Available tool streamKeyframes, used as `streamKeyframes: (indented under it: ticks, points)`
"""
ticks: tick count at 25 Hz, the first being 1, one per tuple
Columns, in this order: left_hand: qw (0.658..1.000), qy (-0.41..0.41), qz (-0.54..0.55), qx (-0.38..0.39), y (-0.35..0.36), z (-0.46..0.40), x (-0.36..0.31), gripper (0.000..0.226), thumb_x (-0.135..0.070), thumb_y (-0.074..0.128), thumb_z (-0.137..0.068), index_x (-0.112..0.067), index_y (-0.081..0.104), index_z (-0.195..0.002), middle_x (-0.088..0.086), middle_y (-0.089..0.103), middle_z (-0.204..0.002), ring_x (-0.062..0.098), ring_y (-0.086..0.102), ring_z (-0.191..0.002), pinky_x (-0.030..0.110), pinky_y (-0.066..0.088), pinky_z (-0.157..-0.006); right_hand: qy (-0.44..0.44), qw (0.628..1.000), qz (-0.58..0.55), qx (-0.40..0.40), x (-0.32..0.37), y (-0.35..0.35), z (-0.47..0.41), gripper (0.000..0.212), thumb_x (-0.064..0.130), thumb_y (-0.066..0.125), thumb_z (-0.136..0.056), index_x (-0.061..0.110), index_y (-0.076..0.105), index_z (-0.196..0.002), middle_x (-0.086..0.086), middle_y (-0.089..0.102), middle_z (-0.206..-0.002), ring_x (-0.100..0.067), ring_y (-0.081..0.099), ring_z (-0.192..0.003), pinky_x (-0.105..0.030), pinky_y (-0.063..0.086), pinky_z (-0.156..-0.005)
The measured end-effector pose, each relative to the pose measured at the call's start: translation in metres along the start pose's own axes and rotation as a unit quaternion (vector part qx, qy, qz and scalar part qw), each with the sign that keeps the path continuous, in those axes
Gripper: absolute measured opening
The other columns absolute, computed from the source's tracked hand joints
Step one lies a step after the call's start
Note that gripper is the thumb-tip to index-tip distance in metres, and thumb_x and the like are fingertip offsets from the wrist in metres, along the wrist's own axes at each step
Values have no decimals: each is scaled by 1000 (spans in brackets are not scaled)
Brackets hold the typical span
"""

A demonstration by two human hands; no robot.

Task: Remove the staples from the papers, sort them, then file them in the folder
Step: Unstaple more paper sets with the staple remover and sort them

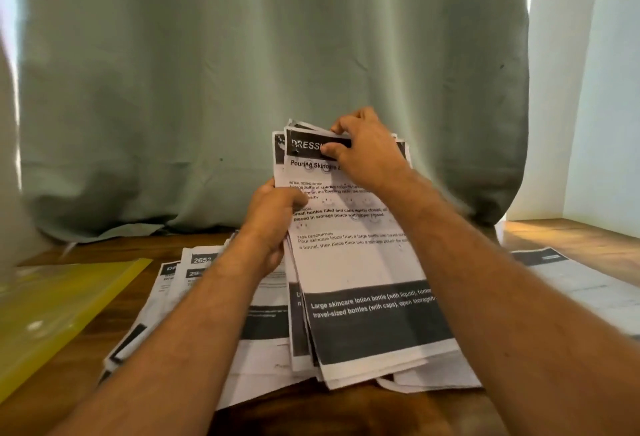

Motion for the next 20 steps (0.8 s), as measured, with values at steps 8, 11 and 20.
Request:
streamKeyframes:
  ticks: [8, 11, 20]
  points:
    - [995, -78, 30, -59, -98, -9, 21, 46, -20, 30, -93, -1, 71, -87, 16, 72, -78, 33, 69, -77, 42, 60, -79, 71, 990, -113, 47, 9, 77, 45, 12, 32, 66, -93, 24, 63, -101, 10, 63, -88, -2, 56, -74, -16, 41, -63]
    - [934, 0, -306, -183, -131, -20, 31, 26, -7, 45, -96, -9, 71, -99, 7, 75, -93, 20, 70, -79, 31, 58, -70, 91, 985, -126, 80, -2, 95, 61, 16, 26, 68, -92, 25, 67, -108, 11, 63, -88, 3, 55, -71, -12, 42, -62]
    - [719, -134, -678, -73, -140, -21, 59, 72, -63, 66, -84, -18, 51, -137, 9, 58, -139, 30, 55, -125, 41, 47, -104, 48, 975, -85, 201, -9, 105, 88, 23, 0, 65, -78, 23, 69, -77, 8, 69, -74, -9, 64, -66, -13, 48, -53]
Point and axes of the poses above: each hand's wrist, its own z-axis away from the middle knuckle, its own y-axis out of the palm, x = y × z, the point moved 4 cm from there along -z, towards the middle knuckle
